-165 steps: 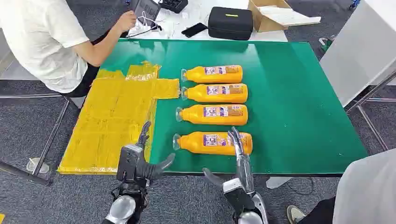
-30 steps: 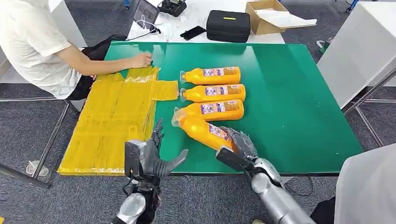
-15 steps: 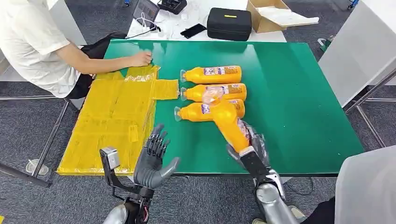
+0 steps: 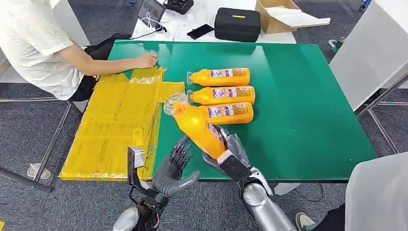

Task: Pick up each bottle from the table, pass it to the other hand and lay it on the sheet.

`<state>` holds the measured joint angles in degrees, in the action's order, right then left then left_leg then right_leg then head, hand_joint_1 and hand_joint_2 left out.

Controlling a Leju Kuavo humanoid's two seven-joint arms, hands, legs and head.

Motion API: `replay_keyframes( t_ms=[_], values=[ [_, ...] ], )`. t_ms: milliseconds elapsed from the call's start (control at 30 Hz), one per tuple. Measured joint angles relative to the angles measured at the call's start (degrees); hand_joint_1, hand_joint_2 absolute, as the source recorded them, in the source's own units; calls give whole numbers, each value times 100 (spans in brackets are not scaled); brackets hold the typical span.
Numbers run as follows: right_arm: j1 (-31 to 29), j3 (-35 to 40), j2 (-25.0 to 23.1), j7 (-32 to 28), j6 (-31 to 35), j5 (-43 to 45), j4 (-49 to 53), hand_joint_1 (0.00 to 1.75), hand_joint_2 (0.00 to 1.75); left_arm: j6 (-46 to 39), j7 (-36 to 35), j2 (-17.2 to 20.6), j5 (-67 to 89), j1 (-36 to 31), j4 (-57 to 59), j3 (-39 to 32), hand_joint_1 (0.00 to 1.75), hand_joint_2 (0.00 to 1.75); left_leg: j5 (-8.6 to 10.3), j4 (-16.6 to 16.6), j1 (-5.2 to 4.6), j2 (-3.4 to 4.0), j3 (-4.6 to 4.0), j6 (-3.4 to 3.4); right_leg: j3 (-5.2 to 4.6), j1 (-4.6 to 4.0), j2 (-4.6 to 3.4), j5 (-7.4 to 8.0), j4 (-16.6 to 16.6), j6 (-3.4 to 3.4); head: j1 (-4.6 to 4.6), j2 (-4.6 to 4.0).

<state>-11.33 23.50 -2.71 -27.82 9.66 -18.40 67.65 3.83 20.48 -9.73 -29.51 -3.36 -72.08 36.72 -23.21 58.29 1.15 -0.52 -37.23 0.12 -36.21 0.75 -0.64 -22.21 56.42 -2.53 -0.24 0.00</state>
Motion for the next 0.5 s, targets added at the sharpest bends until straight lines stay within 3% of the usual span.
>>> replay_keyframes(
  t_ms=[500],
  values=[
    [-150,442,-2,50,-264,55,-317,175,175,-249,210,-127,15,-293,354,-2,0,175,0,0,1,1,-1,-1,-3,-1,0,0,0,0,0,0]
  ],
)
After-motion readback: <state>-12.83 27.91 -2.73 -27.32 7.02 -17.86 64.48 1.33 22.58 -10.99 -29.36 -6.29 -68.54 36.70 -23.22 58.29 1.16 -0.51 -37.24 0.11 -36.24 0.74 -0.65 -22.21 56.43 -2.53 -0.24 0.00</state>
